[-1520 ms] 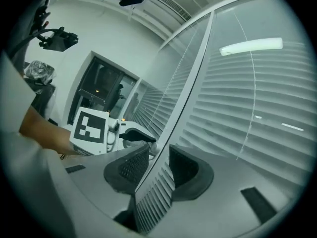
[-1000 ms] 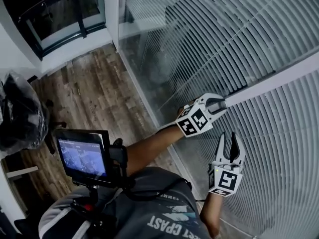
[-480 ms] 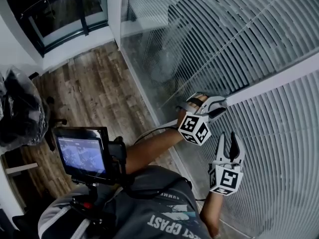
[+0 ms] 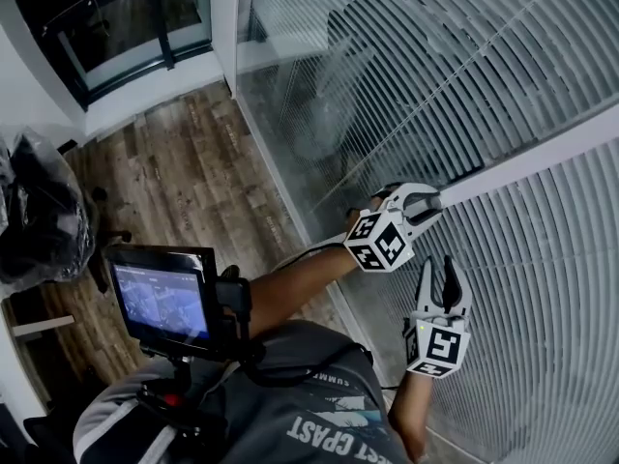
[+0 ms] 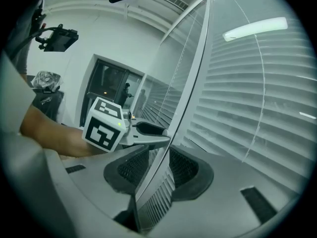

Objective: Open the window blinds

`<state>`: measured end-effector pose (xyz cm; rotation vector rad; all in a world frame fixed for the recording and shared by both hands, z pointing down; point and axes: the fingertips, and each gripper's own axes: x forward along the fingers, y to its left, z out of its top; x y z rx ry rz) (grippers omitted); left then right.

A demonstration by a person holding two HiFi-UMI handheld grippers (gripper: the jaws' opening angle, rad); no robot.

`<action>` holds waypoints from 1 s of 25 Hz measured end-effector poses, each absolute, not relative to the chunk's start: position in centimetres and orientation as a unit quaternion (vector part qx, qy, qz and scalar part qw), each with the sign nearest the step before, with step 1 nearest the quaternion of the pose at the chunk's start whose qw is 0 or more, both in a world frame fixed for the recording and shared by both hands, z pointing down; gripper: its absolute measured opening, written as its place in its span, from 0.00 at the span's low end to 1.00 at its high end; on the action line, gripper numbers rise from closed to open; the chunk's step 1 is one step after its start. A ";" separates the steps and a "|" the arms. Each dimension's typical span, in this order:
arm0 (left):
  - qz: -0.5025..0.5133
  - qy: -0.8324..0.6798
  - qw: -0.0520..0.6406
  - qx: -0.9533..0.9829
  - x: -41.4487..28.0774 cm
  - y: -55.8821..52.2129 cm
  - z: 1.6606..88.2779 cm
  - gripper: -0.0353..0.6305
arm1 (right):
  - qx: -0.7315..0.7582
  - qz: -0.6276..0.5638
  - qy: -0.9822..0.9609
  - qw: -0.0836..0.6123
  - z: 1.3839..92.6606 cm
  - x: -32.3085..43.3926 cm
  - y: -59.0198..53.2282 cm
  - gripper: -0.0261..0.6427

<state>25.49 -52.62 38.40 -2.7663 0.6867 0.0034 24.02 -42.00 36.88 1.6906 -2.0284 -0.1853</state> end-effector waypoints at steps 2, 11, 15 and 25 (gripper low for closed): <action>0.066 0.222 0.019 -0.973 25.2 -52.7 38.5 0.24 | 0.620 -0.064 -0.745 0.239 37.0 24.1 -42.1 0.19; 0.213 0.197 -0.167 -0.942 24.3 -53.4 37.6 0.26 | 0.617 -0.043 -0.750 0.233 37.8 24.4 -42.3 0.19; 0.215 0.199 -0.192 -0.937 23.8 -54.0 36.7 0.26 | 0.615 -0.035 -0.752 0.233 37.0 24.4 -42.6 0.19; 0.278 0.157 -0.347 -0.882 23.8 -54.6 37.8 0.26 | 0.610 -0.033 -0.760 0.223 38.4 23.7 -42.9 0.19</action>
